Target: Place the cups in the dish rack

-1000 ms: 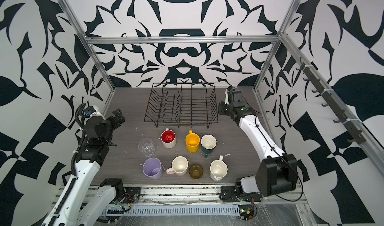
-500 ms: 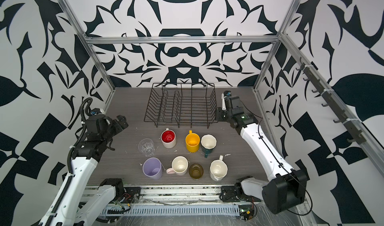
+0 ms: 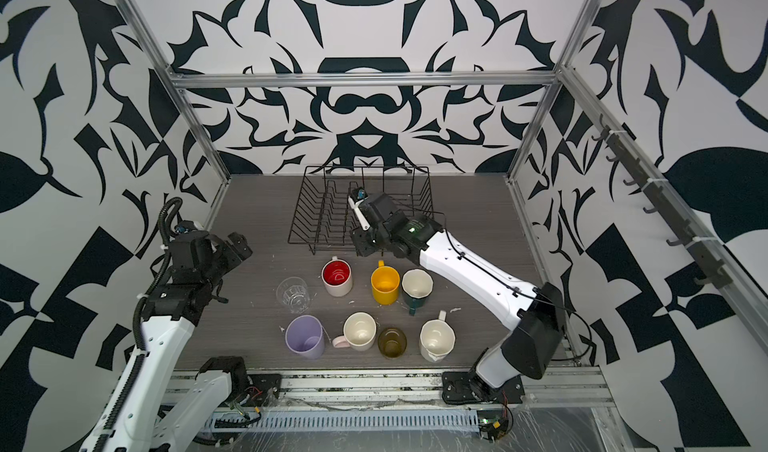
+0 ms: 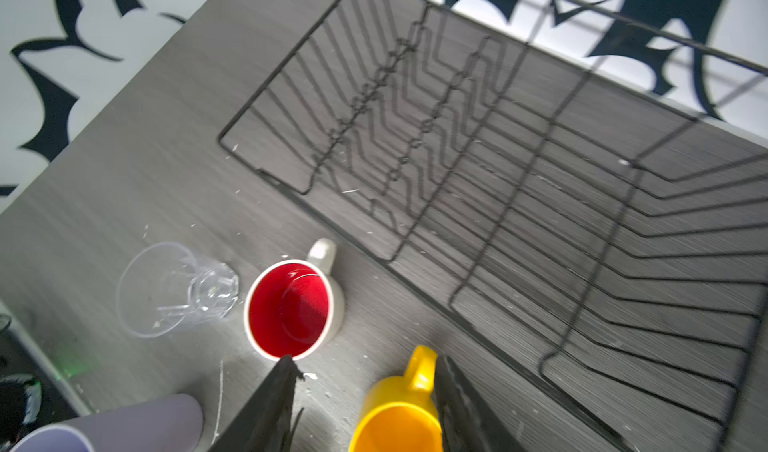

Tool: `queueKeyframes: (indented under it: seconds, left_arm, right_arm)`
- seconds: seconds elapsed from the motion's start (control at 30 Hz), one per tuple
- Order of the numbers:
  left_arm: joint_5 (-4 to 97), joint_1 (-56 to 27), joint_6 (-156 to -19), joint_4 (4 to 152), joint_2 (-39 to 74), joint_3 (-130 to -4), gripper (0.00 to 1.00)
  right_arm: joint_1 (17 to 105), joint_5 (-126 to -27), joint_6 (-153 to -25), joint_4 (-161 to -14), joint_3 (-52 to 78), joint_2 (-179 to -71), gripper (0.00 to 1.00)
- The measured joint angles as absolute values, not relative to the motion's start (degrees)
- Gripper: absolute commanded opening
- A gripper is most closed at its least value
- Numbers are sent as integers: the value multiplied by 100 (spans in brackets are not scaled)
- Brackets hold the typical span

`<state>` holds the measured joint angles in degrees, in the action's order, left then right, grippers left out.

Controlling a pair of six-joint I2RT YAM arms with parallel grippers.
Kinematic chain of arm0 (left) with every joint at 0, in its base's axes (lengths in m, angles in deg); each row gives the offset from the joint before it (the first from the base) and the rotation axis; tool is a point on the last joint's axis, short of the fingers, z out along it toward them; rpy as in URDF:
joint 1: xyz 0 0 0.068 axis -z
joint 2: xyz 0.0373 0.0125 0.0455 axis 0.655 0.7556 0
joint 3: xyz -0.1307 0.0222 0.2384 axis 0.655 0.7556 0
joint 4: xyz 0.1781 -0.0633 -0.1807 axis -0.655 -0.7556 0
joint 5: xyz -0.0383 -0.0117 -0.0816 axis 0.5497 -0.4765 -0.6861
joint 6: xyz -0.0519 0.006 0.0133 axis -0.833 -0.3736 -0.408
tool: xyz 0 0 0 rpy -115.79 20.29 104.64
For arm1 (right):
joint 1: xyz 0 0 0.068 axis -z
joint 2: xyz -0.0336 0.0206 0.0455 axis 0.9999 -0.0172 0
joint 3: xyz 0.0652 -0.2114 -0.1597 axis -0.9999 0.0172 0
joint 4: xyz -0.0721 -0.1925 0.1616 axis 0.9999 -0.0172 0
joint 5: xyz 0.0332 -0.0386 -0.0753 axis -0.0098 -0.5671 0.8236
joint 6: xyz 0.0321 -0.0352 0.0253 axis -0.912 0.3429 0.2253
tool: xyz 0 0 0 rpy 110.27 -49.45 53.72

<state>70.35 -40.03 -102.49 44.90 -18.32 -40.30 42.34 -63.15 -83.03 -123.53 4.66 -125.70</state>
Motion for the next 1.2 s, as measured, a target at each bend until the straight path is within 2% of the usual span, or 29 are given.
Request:
queueKeyframes:
  seconds: [0.4, 0.5, 0.77, 0.87, 1.2]
  left_arm:
    - [6868, -4058, -10338, 4551, -1784, -3903, 100]
    - [6632, -4065, -10369, 4411, -1747, -3903, 96]
    - [5220, -4049, -10609, 3568, -1725, -3798, 77]
    - [4807, -3988, -10769, 3321, -1636, -3715, 75]
    - [5212, -2762, -11481, 2601, -1426, -3708, 68]
  right_arm:
    - [3635, -6329, -8441, -12563, 450, -13011, 54]
    - [3517, -6370, -8467, -12563, 450, -13193, 55]
    - [3541, -6202, -8430, -12554, 374, -13226, 60]
    - [3591, -6088, -8369, -12556, 315, -13195, 62]
    - [4002, -5983, -8290, -12429, 448, -12664, 66]
